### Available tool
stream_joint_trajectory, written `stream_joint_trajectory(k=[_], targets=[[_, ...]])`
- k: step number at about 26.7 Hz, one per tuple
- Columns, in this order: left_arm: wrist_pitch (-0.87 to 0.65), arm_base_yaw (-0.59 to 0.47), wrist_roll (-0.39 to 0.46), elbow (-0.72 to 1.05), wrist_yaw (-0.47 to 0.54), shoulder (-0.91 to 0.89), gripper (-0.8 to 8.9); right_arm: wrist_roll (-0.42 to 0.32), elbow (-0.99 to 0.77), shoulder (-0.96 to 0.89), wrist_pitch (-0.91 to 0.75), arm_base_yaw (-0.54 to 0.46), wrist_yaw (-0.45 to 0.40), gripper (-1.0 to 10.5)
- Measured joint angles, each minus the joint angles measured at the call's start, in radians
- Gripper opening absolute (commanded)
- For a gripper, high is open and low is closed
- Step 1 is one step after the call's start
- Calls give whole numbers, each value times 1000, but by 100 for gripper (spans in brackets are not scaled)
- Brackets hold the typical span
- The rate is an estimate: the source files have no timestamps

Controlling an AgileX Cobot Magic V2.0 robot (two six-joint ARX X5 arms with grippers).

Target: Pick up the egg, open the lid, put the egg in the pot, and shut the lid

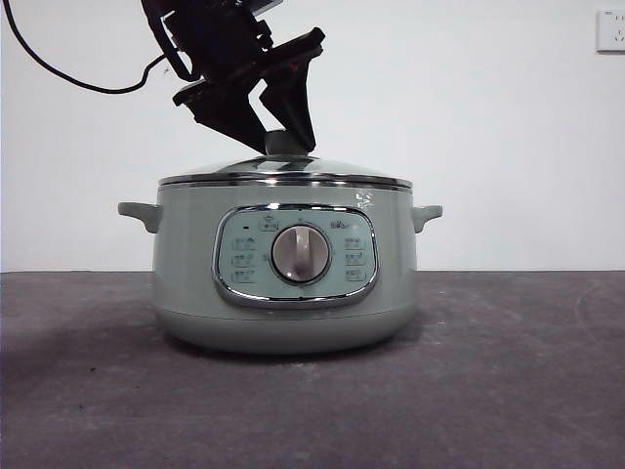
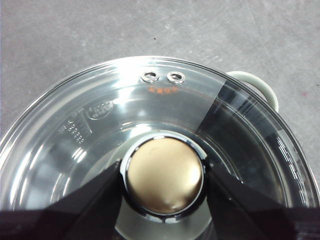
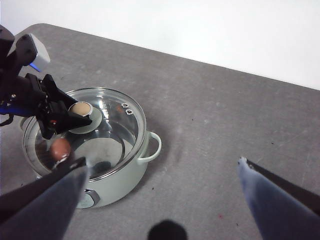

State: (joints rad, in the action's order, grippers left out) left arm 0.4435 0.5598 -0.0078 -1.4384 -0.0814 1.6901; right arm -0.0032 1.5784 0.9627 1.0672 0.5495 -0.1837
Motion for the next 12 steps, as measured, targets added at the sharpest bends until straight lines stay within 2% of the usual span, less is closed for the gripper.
stream_joint_trajectory(k=[3, 6, 10, 11, 12], targets=[[3, 0, 0, -1, 0, 0, -8, 0, 0, 0, 2, 0, 0, 503], [12, 0, 0, -4, 0, 0, 46, 0, 0, 0, 2, 0, 0, 503], [12, 0, 0, -4, 0, 0, 437, 0, 0, 0, 6, 0, 1, 503], [12, 0, 0, -4, 0, 0, 484, 0, 0, 0, 11, 0, 6, 503], [13, 0, 0, -4, 0, 0, 491, 0, 0, 0, 19, 0, 19, 503]])
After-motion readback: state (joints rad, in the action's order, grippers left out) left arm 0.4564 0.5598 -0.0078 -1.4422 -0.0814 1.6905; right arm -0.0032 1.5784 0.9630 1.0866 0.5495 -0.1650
